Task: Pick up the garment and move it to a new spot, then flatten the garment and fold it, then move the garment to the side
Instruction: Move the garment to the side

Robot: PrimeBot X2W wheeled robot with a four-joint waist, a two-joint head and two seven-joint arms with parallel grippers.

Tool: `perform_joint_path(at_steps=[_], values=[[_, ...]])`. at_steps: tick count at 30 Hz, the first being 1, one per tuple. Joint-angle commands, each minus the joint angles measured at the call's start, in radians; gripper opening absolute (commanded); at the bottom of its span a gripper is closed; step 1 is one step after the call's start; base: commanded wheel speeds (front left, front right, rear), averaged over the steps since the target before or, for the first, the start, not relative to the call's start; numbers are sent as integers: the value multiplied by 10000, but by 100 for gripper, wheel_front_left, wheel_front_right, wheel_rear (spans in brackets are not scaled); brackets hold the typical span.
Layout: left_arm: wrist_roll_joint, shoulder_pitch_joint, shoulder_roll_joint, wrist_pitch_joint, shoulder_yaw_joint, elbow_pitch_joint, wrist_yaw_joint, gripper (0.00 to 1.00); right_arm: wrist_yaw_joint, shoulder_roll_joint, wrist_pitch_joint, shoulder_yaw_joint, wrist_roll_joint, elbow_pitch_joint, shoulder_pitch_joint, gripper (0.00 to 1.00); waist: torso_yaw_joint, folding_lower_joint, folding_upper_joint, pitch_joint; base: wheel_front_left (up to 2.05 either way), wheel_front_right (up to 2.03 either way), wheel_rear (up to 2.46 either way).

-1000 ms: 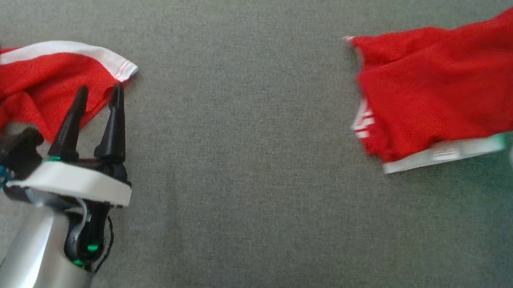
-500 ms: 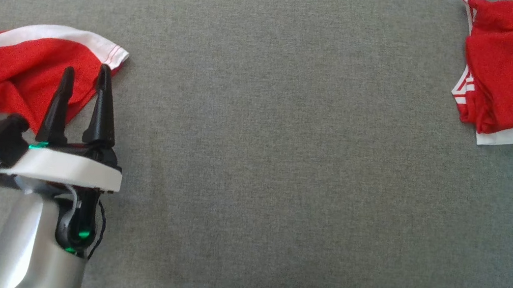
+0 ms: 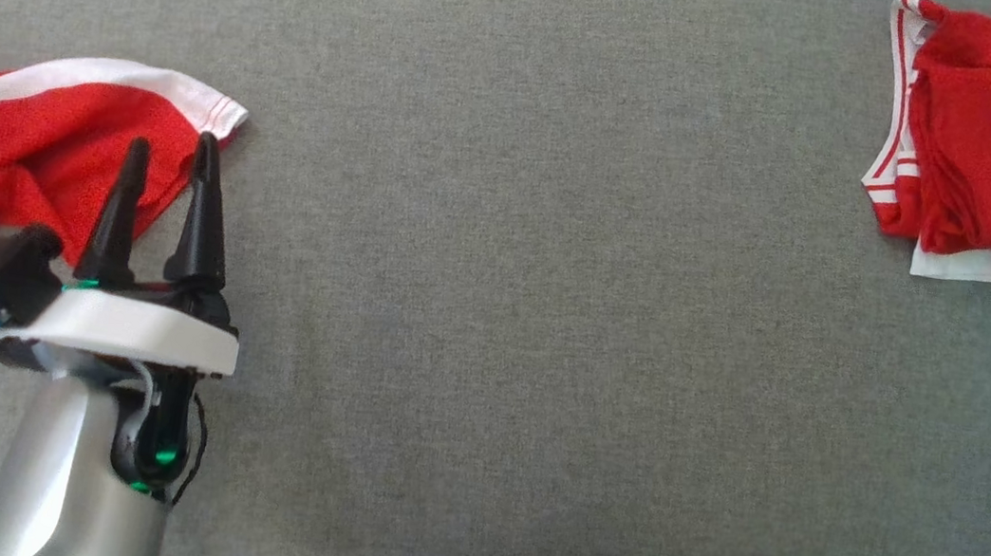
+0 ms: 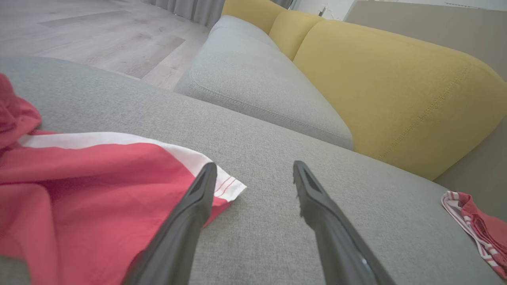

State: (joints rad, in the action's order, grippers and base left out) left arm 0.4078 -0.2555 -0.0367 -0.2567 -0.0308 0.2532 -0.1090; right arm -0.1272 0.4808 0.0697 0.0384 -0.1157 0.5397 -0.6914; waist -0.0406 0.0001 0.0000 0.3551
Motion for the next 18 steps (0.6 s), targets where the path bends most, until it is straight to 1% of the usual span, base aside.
perform_joint_path(at_steps=[1,6,11,12,18], values=[[78,-167,-135,-51,213,-238,-55,100,-35,-33,-169,-132,-77,-576,-189,100,38,-1,0,-119,0,0,0],[171,-110,-135,-51,198,-226,-25,100,-35,-821,-588,-489,-356,-1394,-142,100,166,-1,0,-607,0,0,0],[272,55,-135,-51,219,-359,81,100,-35,-1830,-1043,-793,-692,-2256,319,100,352,-1,0,-1250,0,0,0],[272,55,-135,-51,219,-359,81,100,-35,-1830,-1043,-793,-692,-2256,319,100,352,-1,0,-1250,0,0,0],[388,361,-135,-51,77,-523,224,100,-35,-2542,-1201,-1296,-993,-2712,1386,100,644,-1,0,-1929,0,0,0]])
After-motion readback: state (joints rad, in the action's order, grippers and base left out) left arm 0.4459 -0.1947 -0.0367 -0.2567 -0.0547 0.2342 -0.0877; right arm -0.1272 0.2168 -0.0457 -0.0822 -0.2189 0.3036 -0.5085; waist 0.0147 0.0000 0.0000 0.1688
